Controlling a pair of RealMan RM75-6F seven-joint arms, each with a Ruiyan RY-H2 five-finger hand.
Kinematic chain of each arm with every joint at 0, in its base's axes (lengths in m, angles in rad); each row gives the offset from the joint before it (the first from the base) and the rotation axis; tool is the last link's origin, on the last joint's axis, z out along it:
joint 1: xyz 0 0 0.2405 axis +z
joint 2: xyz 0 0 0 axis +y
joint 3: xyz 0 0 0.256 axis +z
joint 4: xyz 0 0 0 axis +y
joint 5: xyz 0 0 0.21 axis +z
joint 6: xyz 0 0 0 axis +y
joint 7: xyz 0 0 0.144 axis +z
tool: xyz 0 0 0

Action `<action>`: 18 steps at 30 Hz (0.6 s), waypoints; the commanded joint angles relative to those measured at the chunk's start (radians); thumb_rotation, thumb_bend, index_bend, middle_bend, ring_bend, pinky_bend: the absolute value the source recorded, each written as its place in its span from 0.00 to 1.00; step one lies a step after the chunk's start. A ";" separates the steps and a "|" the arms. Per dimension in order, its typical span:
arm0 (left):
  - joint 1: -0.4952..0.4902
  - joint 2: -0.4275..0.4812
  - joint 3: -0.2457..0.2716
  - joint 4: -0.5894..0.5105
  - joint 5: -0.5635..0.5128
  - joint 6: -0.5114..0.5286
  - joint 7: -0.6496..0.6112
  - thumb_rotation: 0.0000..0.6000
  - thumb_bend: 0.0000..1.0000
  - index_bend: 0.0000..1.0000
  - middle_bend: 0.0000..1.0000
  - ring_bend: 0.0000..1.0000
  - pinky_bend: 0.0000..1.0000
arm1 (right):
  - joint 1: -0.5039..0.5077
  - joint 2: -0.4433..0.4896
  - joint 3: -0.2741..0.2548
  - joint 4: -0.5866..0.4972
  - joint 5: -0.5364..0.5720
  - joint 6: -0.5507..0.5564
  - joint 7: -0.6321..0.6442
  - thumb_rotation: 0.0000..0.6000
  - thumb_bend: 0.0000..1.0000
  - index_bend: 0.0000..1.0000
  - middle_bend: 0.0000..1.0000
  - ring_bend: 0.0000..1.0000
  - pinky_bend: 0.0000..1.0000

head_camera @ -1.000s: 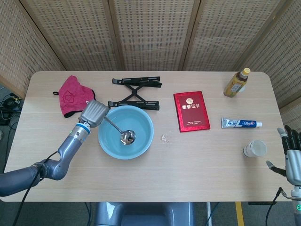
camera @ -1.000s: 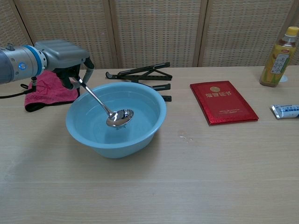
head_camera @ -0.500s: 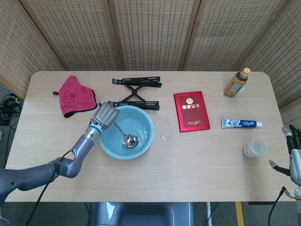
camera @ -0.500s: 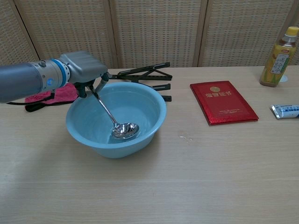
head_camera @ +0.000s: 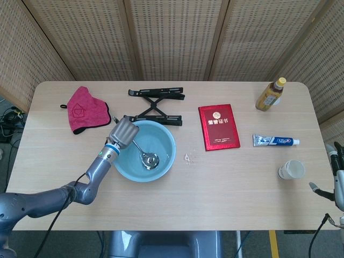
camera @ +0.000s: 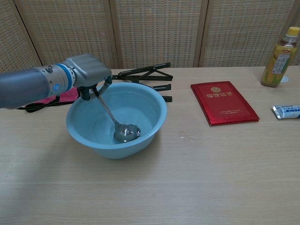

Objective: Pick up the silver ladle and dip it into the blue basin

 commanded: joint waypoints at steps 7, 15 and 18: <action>-0.003 0.030 -0.007 -0.051 -0.009 0.023 0.000 1.00 0.65 0.80 0.93 0.93 1.00 | 0.000 0.003 0.001 -0.007 -0.001 0.004 -0.002 1.00 0.00 0.00 0.00 0.00 0.00; -0.001 0.082 -0.025 -0.129 0.003 0.051 -0.027 1.00 0.65 0.80 0.93 0.93 1.00 | -0.001 0.004 0.003 -0.012 -0.002 0.007 -0.005 1.00 0.00 0.00 0.00 0.00 0.00; -0.005 0.112 -0.028 -0.164 0.008 0.066 -0.014 1.00 0.65 0.80 0.93 0.93 1.00 | -0.001 0.005 0.003 -0.014 -0.002 0.008 -0.007 1.00 0.00 0.00 0.00 0.00 0.00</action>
